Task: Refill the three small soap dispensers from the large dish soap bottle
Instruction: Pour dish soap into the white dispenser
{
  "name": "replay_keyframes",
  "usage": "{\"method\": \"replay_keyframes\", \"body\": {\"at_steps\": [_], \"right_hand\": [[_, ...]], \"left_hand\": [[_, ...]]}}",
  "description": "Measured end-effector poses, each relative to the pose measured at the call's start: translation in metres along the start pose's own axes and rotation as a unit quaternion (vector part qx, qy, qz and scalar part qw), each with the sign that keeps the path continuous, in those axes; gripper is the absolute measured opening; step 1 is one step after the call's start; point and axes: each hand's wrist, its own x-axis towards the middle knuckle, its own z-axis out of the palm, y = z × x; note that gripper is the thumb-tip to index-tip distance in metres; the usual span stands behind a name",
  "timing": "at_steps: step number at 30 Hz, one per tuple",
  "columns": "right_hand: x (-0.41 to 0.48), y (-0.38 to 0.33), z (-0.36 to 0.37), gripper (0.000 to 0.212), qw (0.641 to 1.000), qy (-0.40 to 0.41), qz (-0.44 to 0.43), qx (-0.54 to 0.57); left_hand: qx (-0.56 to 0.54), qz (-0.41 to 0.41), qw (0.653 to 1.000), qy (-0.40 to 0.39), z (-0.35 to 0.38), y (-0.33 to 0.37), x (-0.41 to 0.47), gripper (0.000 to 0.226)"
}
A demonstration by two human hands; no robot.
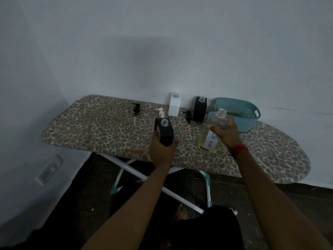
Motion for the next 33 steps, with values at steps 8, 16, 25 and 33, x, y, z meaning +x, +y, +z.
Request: {"method": "replay_keyframes", "body": {"at_steps": [8,16,25,33], "right_hand": [[-0.002,-0.001,0.000,0.062,1.000,0.000,-0.008,0.007],[-0.002,-0.003,0.000,0.052,0.999,-0.007,-0.035,0.015],[0.004,0.006,0.001,0.054,0.998,0.003,-0.054,0.029],[0.006,0.011,0.002,0.054,0.998,0.003,-0.055,0.044]], "left_hand": [[0.003,-0.029,0.996,0.081,0.013,0.003,0.001,0.069],[0.032,-0.003,0.997,0.076,-0.006,0.033,0.100,0.058],[0.085,0.004,0.996,0.037,0.005,0.047,0.204,0.056],[0.108,-0.010,0.993,0.042,0.016,0.020,0.210,0.061]]}}
